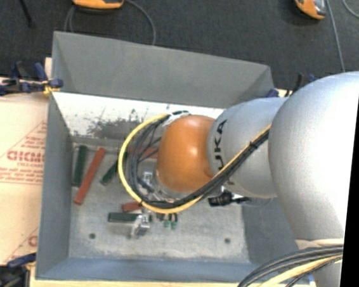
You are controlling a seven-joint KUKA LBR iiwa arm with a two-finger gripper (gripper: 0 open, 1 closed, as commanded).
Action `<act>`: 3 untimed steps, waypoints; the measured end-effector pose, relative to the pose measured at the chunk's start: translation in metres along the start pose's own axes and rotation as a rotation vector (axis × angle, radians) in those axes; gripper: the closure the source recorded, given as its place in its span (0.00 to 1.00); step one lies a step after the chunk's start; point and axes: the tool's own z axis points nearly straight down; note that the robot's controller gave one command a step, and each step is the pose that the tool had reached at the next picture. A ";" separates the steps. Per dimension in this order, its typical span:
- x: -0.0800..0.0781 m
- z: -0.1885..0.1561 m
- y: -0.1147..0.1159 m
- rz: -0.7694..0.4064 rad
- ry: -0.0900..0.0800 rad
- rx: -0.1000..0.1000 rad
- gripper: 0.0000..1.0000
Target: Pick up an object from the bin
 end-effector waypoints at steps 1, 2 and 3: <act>-0.004 0.007 -0.012 -0.095 -0.001 -0.006 0.00; -0.008 0.009 -0.017 -0.065 -0.003 -0.014 1.00; -0.008 0.009 -0.017 -0.061 -0.003 -0.013 1.00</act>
Offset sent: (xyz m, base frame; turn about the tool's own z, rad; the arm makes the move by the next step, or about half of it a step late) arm -0.0003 -0.0167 -0.0136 0.1015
